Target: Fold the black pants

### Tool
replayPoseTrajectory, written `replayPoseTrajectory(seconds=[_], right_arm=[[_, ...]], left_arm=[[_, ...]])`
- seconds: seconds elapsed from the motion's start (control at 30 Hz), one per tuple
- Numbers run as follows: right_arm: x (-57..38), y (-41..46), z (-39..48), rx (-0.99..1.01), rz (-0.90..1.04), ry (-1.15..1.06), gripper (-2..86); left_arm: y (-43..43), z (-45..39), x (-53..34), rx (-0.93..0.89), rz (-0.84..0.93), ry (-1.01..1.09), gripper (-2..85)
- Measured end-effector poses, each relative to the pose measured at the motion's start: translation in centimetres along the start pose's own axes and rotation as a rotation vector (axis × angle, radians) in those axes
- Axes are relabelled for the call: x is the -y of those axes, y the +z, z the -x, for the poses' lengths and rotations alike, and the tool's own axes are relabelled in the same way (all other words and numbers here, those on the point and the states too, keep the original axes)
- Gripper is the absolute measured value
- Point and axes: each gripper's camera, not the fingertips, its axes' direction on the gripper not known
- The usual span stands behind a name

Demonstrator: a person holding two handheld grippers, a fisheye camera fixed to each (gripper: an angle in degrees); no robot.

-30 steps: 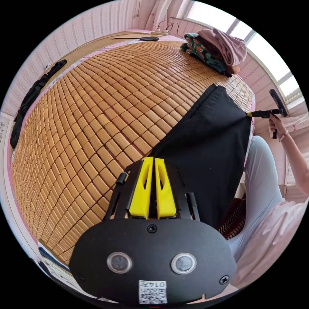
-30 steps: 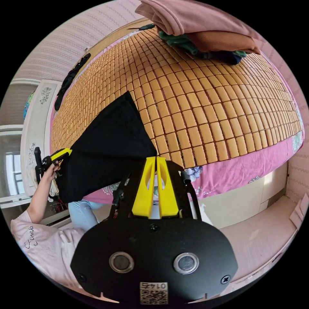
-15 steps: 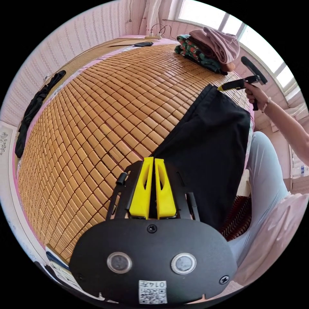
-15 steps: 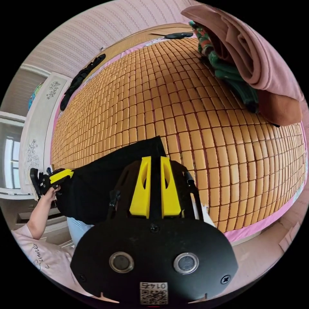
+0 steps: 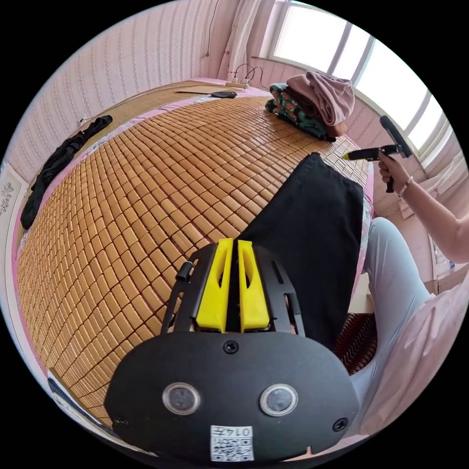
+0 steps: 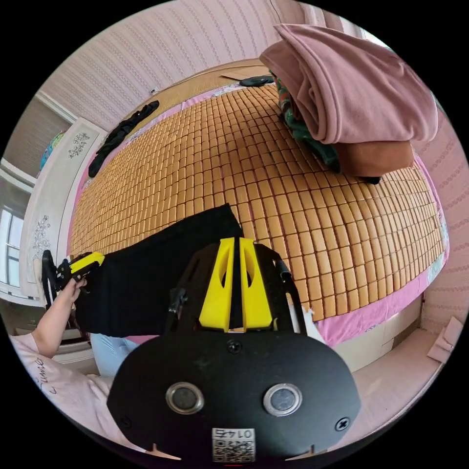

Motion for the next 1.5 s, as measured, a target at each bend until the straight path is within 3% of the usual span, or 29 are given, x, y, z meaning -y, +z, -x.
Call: replayPoseTrajectory(seconds=[0.07, 0.2, 0.37, 0.5, 0.67, 0.9, 1.0, 1.2, 1.3, 1.5], right_arm=[[-2.8, 0.6, 1.3, 0.007, 0.051, -0.031, 0.5], [-6.5, 4.3, 2.4, -0.209, 0.207, -0.019, -0.1], [-6.8, 5.9, 2.3, -0.293, 0.216, 0.088, -0.2], [-6.1, 4.9, 4.1, -0.202, 0.180, 0.121, -0.2], [-4.5, 4.3, 13.1, 0.027, 0.117, -0.142, -0.3], [-5.6, 10.2, 30.5, 0.130, 0.306, -0.600, -0.4], [-6.8, 11.9, 35.9, 0.173, 0.357, -0.711, -0.4], [-9.2, 18.2, 41.3, -0.035, 0.545, -0.838, -0.5], [-8.9, 18.6, 41.8, -0.006, 0.512, -0.817, -0.5], [-8.6, 19.6, 43.0, -0.081, 0.608, -0.907, -0.4]], left_arm=[[-2.2, 0.0, -1.8, -0.006, -0.034, -0.036, -0.9], [-6.5, -2.9, -7.6, -0.008, -0.081, -0.071, -1.0], [-7.8, -7.3, -14.7, -0.006, -0.016, -0.148, -1.0], [-9.2, -9.5, -18.9, 0.048, 0.002, -0.256, -0.8], [-12.9, -6.0, -25.5, 0.232, -0.067, -0.521, 0.4], [-20.8, 4.9, -38.7, 0.440, -0.225, -1.007, 7.8], [-21.2, 8.3, -43.1, 0.473, -0.194, -1.130, 8.1], [-16.5, 10.4, -46.4, 0.421, -0.034, -1.168, 10.1], [-15.4, 9.5, -45.4, 0.522, 0.007, -1.097, 9.9], [-16.5, 9.0, -46.4, 0.474, -0.073, -1.146, 8.4]])
